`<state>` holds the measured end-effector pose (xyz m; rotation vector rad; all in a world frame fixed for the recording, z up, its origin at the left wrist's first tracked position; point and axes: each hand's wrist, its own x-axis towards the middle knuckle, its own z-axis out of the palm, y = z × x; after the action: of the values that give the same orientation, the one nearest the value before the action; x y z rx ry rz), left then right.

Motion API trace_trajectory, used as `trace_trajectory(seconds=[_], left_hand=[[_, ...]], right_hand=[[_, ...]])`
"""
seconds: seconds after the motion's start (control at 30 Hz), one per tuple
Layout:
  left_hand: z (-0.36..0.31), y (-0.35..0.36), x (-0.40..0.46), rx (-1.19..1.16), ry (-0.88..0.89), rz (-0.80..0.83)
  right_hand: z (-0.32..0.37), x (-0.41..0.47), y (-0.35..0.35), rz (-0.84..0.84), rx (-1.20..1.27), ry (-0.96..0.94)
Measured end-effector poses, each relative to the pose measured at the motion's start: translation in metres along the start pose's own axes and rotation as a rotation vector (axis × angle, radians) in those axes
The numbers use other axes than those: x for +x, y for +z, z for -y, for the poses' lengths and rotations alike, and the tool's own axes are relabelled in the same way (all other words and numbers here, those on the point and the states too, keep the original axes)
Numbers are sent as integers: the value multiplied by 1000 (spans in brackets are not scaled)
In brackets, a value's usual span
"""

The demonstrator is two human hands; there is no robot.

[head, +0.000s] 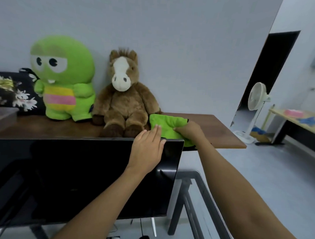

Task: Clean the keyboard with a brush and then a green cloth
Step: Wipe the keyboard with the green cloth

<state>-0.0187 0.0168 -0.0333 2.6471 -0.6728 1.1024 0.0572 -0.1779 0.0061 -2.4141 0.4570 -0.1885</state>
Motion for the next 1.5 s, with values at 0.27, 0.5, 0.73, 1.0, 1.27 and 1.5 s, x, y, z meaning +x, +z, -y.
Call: trace_trajectory(seconds=[0.27,0.5,0.73,1.0,1.27,1.5], left_hand=[[4,-7,-1,-74,25,103],[22,-58,4,-573,-131,-12],[77,-96,-34,-637,-332,-144],[130,-107,-173,-681,-514,-53],[183,-104,-263,-1651,-1391,420],[223,-81,-329,-1620,-1562,468]], right_hand=[[2,-6,-35,-184,487,-195],[53,-47,-89,-423,779,-393],[90,-138,-24,-135,1043,-490],[92,-232,113,184,1118,-291],[87,-305,241,525,1052,-61],[44,-344,342,516,705,107]])
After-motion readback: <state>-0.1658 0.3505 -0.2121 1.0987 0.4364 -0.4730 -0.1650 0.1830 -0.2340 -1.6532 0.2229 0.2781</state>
